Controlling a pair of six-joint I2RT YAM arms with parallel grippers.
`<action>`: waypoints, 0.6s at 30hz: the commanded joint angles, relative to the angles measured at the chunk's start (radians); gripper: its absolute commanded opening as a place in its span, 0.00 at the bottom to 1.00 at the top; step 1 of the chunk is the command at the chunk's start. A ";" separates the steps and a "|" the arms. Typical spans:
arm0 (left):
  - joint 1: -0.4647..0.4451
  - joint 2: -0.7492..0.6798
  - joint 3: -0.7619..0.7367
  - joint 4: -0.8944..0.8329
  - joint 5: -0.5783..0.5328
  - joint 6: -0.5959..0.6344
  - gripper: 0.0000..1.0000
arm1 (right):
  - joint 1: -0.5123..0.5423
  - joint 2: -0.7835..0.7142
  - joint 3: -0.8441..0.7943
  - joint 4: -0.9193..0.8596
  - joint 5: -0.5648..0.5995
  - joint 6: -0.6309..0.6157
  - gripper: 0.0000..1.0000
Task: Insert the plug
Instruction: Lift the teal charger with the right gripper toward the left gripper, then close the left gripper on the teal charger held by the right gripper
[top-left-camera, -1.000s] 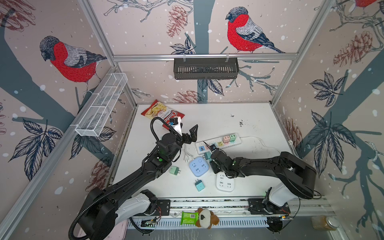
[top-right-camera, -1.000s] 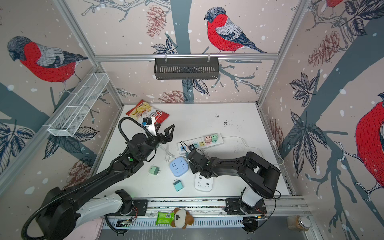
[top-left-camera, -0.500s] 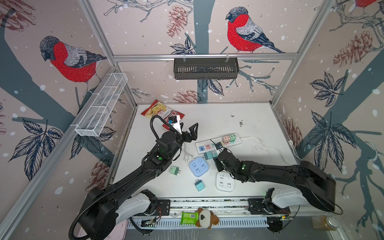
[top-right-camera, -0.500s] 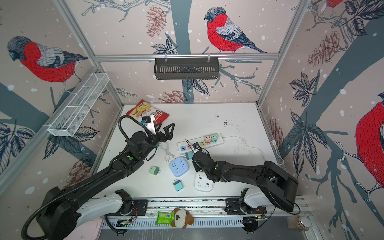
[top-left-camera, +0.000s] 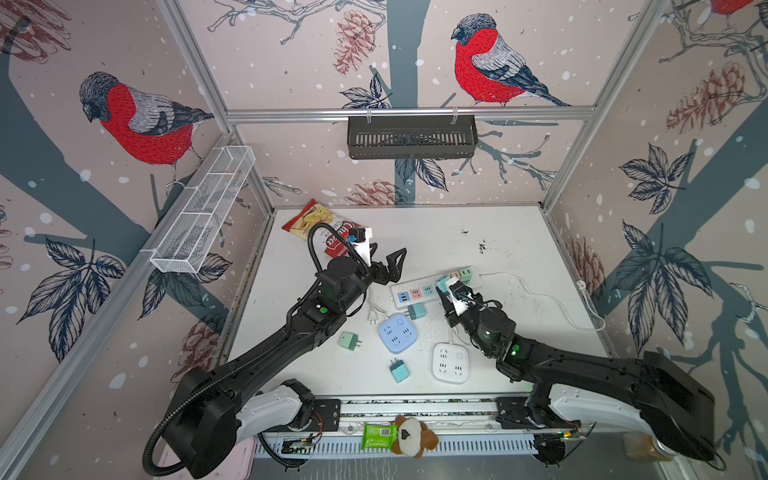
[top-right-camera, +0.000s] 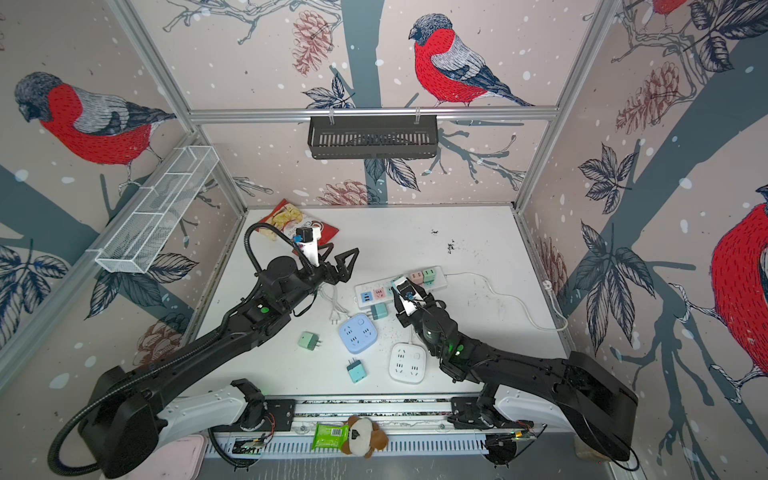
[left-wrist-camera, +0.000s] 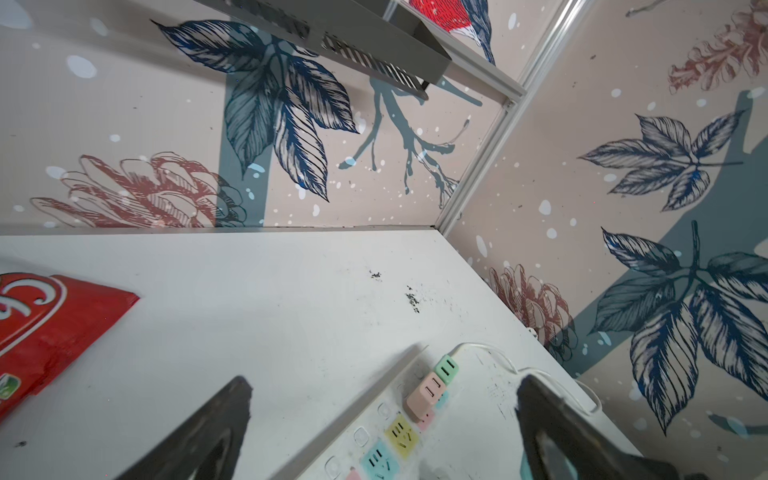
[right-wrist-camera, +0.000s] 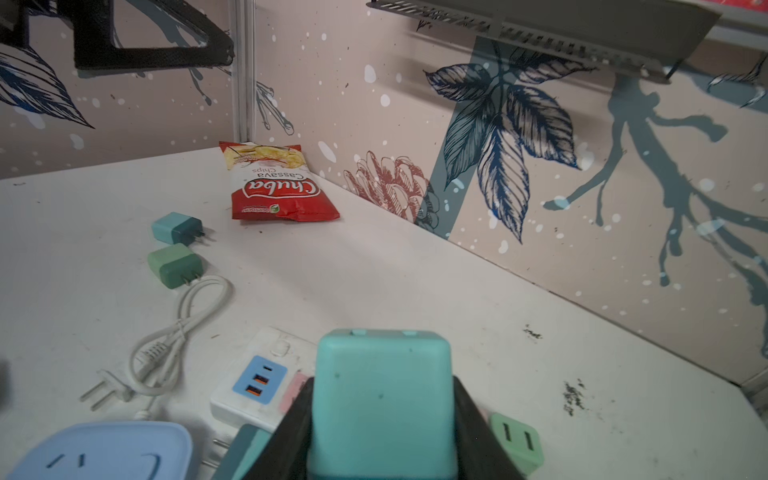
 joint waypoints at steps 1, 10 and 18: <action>-0.001 0.040 0.049 -0.011 0.120 0.055 0.97 | -0.083 -0.037 -0.018 0.230 -0.135 -0.133 0.01; -0.005 0.122 0.137 -0.087 0.240 0.137 0.90 | -0.173 -0.059 -0.085 0.250 -0.357 -0.487 0.01; -0.029 0.108 0.140 -0.095 0.266 0.206 0.87 | -0.177 0.078 -0.049 0.332 -0.375 -0.610 0.00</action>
